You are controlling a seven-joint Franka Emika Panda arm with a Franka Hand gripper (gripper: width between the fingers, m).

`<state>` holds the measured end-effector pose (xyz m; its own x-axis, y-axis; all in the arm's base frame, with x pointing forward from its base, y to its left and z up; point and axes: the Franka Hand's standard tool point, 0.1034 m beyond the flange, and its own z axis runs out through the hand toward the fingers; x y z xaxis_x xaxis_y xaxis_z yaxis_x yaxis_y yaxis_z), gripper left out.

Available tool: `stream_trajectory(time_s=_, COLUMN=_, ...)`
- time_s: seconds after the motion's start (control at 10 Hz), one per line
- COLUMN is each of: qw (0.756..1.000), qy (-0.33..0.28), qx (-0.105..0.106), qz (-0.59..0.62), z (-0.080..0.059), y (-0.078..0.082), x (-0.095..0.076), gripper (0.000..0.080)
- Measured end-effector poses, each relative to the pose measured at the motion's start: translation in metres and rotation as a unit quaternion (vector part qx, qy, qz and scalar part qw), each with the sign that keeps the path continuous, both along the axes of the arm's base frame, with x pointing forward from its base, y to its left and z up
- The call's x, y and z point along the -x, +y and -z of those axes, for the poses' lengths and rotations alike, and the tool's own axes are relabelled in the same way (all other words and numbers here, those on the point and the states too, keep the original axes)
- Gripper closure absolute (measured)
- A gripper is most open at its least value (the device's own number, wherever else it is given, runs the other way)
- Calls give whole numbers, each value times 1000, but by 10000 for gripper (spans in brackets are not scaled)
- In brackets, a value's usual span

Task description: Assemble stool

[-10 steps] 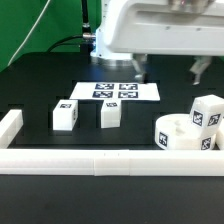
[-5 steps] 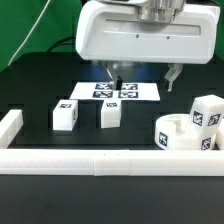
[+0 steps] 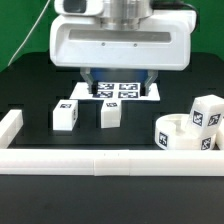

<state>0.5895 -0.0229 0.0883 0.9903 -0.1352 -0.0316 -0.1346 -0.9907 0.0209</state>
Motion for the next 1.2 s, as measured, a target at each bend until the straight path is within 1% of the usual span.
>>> stream_trajectory(time_s=0.1, qw=1000, qy=0, qx=-1, qz=15, z=0, y=2, x=0, gripper=150)
stream_trajectory(time_s=0.3, qw=1000, qy=1, qx=-1, qz=10, z=2, y=1, x=1, gripper=150)
stream_trajectory(time_s=0.4, qw=1000, qy=5, qx=-11, qz=-3, z=13, y=-8, x=12, gripper=150)
stream_trajectory(time_s=0.5, qw=1000, qy=-4, qx=-9, qz=-11, z=23, y=-14, x=20, gripper=150)
stream_trajectory(time_s=0.6, qw=1000, qy=-8, qx=-7, qz=-20, z=33, y=-17, x=29, gripper=150)
stream_trajectory(time_s=0.7, qw=1000, qy=1, qx=-8, qz=-23, z=38, y=-18, x=33, gripper=150)
stream_trajectory(time_s=0.8, qw=1000, qy=11, qx=-11, qz=-24, z=37, y=-17, x=34, gripper=150)
stream_trajectory(time_s=1.0, qw=997, qy=72, qx=-23, qz=-24, z=37, y=-13, x=39, gripper=150)
stream_trajectory(time_s=1.1, qw=993, qy=114, qx=-31, qz=-25, z=38, y=-12, x=43, gripper=150)
stream_trajectory(time_s=1.2, qw=989, qy=139, qx=-35, qz=-28, z=39, y=-12, x=43, gripper=150)
